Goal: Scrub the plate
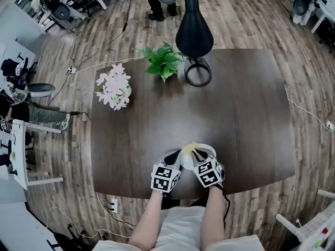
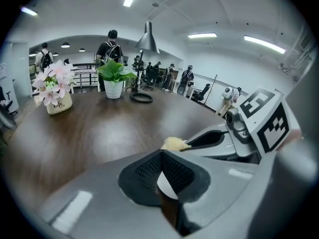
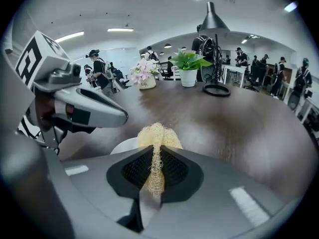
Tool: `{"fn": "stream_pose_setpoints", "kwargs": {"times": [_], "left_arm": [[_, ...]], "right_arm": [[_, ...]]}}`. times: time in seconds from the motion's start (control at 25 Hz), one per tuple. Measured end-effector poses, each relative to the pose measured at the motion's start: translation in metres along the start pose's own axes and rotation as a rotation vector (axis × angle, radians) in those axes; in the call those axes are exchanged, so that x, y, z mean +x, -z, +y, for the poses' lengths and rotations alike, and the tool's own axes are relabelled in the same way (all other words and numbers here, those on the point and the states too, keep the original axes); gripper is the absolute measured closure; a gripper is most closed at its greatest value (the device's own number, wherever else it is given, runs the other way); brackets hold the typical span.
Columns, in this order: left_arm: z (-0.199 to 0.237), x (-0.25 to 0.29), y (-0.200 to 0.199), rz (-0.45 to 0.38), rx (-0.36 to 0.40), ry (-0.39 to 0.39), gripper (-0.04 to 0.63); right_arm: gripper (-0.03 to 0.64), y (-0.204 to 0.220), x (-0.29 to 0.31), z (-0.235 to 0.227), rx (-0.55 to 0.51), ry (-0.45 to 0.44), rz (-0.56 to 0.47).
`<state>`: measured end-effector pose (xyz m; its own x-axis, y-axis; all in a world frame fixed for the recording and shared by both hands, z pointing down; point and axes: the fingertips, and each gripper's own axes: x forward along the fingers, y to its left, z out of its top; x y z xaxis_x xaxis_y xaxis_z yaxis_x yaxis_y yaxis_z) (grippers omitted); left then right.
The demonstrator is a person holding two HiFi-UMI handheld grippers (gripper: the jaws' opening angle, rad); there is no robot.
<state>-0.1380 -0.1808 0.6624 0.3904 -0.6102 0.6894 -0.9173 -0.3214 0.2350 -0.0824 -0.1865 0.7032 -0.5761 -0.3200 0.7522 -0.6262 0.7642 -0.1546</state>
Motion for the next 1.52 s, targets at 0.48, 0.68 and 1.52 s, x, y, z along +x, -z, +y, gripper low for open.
{"fn": "stream_pose_setpoints", "kwargs": {"times": [0.48,0.68,1.52], "left_arm": [[-0.011,0.028,0.035,0.031,-0.053,0.124,0.594],[-0.022,0.032,0.035,0.031,0.006,0.175,0.594],[-0.024,0.03,0.033,0.037,0.011,0.203,0.595]], "right_arm": [[0.557,0.001,0.001,-0.003,0.106,0.213,-0.025],[0.557,0.0,-0.001,-0.006,0.181,0.318,-0.052],[0.554,0.011,-0.022,-0.029,0.325,0.507,-0.065]]}}
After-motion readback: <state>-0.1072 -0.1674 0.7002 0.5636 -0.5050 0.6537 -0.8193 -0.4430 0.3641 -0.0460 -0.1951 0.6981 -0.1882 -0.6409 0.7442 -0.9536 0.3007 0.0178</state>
